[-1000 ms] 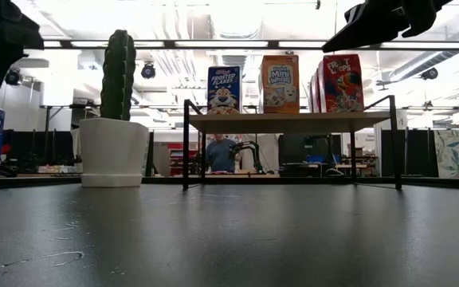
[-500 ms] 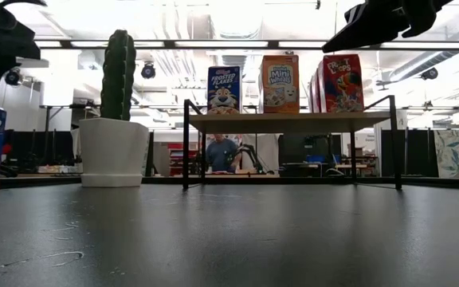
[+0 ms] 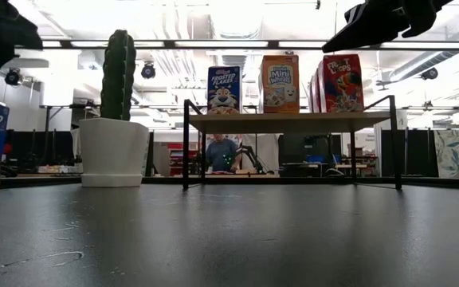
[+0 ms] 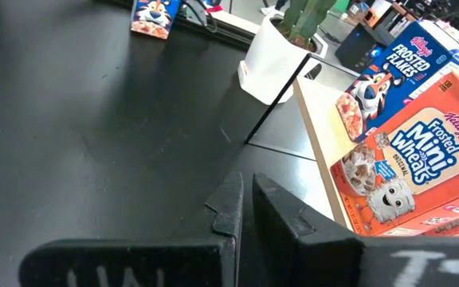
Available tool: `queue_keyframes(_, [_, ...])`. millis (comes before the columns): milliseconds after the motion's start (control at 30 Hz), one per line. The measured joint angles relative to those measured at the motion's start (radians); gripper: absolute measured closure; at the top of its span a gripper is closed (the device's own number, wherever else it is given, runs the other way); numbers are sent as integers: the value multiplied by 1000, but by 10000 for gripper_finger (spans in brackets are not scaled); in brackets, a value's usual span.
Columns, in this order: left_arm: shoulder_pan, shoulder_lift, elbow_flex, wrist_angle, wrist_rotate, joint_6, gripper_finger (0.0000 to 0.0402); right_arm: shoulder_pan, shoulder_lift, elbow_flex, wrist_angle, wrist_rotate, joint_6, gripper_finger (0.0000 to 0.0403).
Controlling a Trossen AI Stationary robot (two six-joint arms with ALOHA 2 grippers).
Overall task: Stack cereal on shelf
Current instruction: Put the blue cereal box on the shelf
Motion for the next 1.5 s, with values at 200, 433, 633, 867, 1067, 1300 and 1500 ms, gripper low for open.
queue_keyframes(200, [0, 2, 103, -2, -27, 186, 225, 0, 0, 0, 0, 0, 0, 381])
queue_keyframes(433, [20, 60, 296, 263, -273, 724, 226, 0, 0, 0, 1, 0, -1, 381])
queue_keyframes(633, [108, 206, 551, 373, -362, 1251, 226, 0, 0, 0, 1, 0, 1, 381])
queue_keyframes(867, [232, 375, 848, 320, -303, 1820, 226, 0, 0, 0, 1, 0, 10, 381])
queue_keyframes(1067, [350, 477, 1048, 152, -290, 2092, 226, 0, 0, -3, 1, -26, 9, 381])
queue_keyframes(1300, [471, 516, 1157, 114, -228, 2395, 235, 0, 0, -3, 1, -26, 10, 381])
queue_keyframes(1500, [627, 516, 1172, 140, -86, 2567, 243, -1, 0, -3, 1, -26, 25, 381])
